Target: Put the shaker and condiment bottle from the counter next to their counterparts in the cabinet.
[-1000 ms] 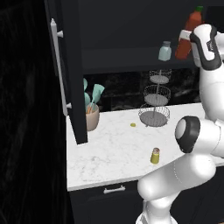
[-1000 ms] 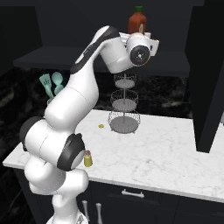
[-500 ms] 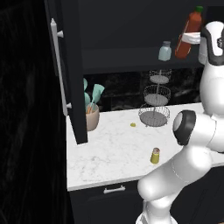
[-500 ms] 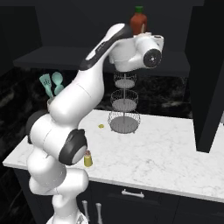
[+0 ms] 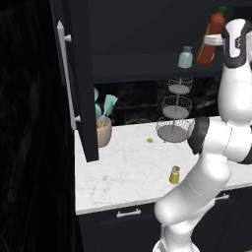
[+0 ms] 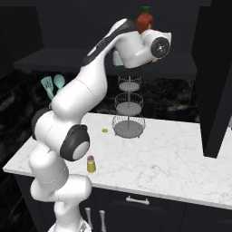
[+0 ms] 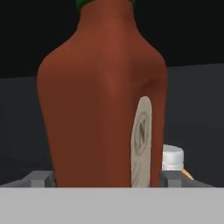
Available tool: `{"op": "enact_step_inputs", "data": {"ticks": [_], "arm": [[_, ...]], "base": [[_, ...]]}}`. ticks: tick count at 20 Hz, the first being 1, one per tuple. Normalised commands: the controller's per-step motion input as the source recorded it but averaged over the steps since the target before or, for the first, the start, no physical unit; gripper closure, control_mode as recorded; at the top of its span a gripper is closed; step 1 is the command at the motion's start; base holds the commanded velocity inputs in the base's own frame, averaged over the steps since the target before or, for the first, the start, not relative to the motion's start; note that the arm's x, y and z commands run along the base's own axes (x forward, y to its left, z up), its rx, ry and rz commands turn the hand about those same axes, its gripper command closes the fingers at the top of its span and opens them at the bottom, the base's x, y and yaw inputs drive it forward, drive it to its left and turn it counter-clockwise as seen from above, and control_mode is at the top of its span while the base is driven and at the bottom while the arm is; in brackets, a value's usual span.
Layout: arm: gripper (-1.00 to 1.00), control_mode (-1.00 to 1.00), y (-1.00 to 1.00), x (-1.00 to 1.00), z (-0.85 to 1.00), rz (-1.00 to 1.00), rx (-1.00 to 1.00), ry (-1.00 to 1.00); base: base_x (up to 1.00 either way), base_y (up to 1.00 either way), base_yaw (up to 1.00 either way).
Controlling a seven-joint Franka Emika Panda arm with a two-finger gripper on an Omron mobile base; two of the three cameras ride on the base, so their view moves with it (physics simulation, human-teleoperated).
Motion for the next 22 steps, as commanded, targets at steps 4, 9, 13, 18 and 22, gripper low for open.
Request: {"op": "enact_step_inputs", "data": {"ticks": [4,9,13,18,22], "arm": [[1.0,-1.0,0.0,0.12,0.07,-0.1,0.02,0.61],[-1.0,-1.0,0.01,0.09,-0.17,-0.02,-0.01,0.31],[-1.0,-1.0,0.0,-0.09,-0.43,0.0,-0.05,0.02],[-1.0,-1.0,0.06,-0.32,-0.45,0.0,-0.01,0.01],[-1.0,-1.0,0.22,-0.38,-0.4,0.0,0.0,0.01]], "base": [[0.0,0.0,0.0],[0.0,0.0,0.0],[0.0,0.0,0.0],[0.0,0.0,0.0],[0.0,0.0,0.0]]}}
